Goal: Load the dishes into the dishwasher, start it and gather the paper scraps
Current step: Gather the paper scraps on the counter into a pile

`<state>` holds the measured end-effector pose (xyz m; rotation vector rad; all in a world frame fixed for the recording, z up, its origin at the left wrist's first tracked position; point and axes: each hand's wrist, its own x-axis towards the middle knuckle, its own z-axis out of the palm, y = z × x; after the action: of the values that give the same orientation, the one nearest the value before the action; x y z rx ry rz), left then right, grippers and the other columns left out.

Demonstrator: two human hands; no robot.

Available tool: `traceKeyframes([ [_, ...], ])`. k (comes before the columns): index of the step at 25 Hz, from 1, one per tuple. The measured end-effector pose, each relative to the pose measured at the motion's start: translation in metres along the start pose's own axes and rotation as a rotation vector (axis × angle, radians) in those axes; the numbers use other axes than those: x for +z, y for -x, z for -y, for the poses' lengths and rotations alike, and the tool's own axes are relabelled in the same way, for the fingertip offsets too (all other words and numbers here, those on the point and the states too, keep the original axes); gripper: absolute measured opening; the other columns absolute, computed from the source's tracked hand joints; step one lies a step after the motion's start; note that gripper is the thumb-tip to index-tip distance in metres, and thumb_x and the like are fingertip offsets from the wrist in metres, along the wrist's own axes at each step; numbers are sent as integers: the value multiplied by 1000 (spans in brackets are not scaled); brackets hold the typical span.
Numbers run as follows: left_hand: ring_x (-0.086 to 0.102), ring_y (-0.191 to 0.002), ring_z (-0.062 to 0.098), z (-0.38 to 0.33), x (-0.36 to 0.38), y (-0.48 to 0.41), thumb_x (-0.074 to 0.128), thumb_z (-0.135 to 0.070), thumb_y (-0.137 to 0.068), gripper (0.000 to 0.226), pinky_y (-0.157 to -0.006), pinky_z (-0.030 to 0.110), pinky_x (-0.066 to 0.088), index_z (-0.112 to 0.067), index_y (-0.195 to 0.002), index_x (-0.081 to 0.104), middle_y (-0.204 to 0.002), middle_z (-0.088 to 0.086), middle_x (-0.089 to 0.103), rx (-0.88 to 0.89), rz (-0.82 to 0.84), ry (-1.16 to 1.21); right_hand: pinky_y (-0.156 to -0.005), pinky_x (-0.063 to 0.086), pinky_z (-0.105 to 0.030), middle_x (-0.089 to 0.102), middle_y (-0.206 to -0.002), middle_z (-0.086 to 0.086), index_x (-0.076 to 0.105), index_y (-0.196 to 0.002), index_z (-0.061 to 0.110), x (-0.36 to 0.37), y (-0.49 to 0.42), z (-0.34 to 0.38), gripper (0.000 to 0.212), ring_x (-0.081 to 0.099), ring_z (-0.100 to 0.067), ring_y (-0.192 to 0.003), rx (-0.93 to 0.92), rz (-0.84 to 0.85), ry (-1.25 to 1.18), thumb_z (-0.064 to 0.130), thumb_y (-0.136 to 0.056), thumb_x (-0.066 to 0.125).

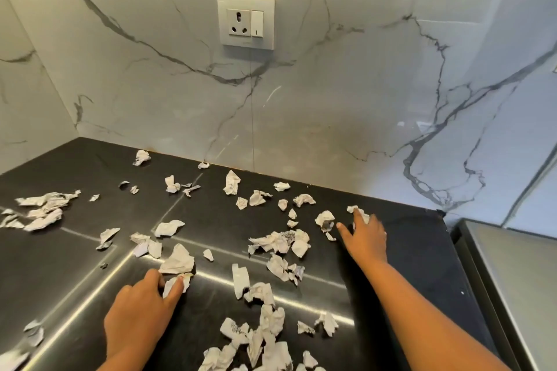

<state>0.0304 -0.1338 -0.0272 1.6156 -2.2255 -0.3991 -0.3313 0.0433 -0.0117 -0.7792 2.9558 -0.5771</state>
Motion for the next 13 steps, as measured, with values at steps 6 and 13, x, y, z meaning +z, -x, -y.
traceKeyframes([
  [6, 51, -68, 20, -9, -6, -2, 52, -55, -83, 36, -57, 31, 42, -25, -66, 41, -58, -8, 51, 7, 21, -9, -111, 32, -37, 43, -144, -6, 40, -140, 23, 24, 46, 53, 74, 39, -23, -133, -678, 75, -49, 65, -88, 7],
  [13, 50, -67, 15, -14, -12, 2, 47, -59, -84, 37, -50, 27, 37, -27, -67, 39, -58, -10, 51, 13, -1, -34, -117, 13, -41, 15, -155, -14, 20, -147, 18, 34, 3, 75, 73, 11, -27, -144, -194, 61, -171, 62, -90, 29],
])
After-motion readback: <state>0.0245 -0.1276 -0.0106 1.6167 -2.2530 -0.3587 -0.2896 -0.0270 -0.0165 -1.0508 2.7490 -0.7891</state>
